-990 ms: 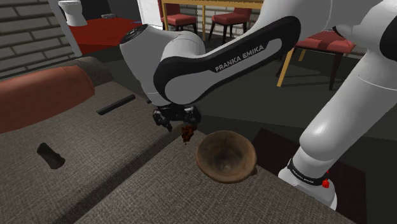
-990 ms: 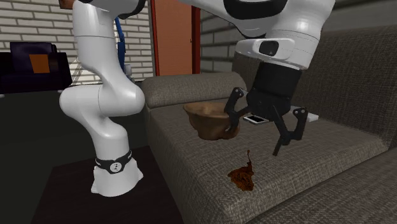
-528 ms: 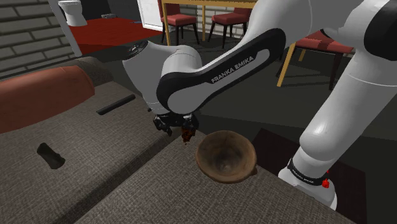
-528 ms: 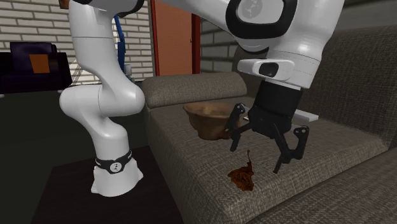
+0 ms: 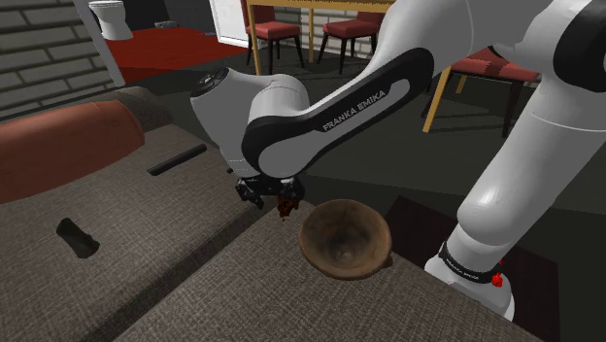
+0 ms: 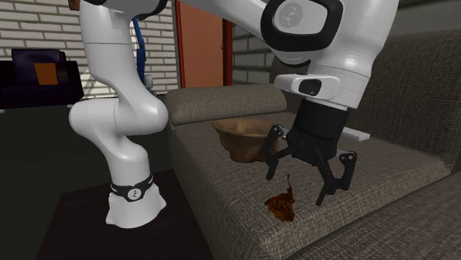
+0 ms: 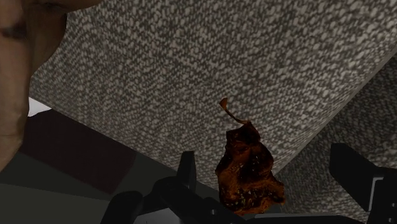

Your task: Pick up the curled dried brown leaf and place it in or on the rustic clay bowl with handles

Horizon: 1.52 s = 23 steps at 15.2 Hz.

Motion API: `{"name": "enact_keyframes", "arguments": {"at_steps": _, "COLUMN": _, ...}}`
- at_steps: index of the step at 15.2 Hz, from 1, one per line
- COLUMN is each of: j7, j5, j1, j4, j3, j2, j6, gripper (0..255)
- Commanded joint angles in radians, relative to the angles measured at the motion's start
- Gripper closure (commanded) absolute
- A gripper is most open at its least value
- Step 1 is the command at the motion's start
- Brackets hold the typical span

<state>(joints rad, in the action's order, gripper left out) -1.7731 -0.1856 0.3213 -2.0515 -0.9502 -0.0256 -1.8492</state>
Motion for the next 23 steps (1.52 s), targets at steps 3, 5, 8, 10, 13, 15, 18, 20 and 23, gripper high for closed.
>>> {"name": "enact_keyframes", "arguments": {"at_steps": 3, "j7": 0.0, "j5": 0.0, "j1": 0.0, "j4": 0.0, "j3": 0.0, "j2": 0.0, "j6": 0.0, "gripper": 255}}
{"name": "enact_keyframes", "arguments": {"at_steps": 5, "j7": 0.0, "j5": 0.0, "j1": 0.0, "j4": 0.0, "j3": 0.0, "j2": 0.0, "j6": 0.0, "gripper": 255}}
{"name": "enact_keyframes", "arguments": {"at_steps": 8, "j7": 0.0, "j5": 0.0, "j1": 0.0, "j4": -0.001, "j3": 0.0, "j2": 0.0, "j6": 0.0, "gripper": 255}}
{"name": "enact_keyframes", "arguments": {"at_steps": 10, "j7": 0.0, "j5": 0.0, "j1": 0.0, "j4": 0.0, "j3": 0.0, "j2": 0.0, "j6": 0.0, "gripper": 255}}
{"name": "enact_keyframes", "arguments": {"at_steps": 13, "j7": 0.019, "j5": 0.019, "j1": 0.003, "j4": 0.025, "j3": 0.001, "j2": 0.022, "j6": 0.035, "gripper": 255}}
{"name": "enact_keyframes", "arguments": {"at_steps": 15, "j7": 0.031, "j5": 0.03, "j1": 0.005, "j4": 0.043, "j3": 0.003, "j2": 0.035, "j6": 0.059, "gripper": 255}}
{"name": "enact_keyframes", "arguments": {"at_steps": 18, "j7": 0.046, "j5": 0.044, "j1": 0.006, "j4": 0.072, "j3": 0.005, "j2": 0.052, "j6": 0.096, "gripper": 255}}
{"name": "enact_keyframes", "arguments": {"at_steps": 20, "j7": 0.056, "j5": 0.051, "j1": 0.007, "j4": 0.092, "j3": 0.007, "j2": 0.061, "j6": 0.121, "gripper": 255}}
{"name": "enact_keyframes", "arguments": {"at_steps": 23, "j7": 0.068, "j5": 0.06, "j1": 0.009, "j4": 0.125, "j3": 0.01, "j2": 0.073, "j6": 0.159, "gripper": 255}}
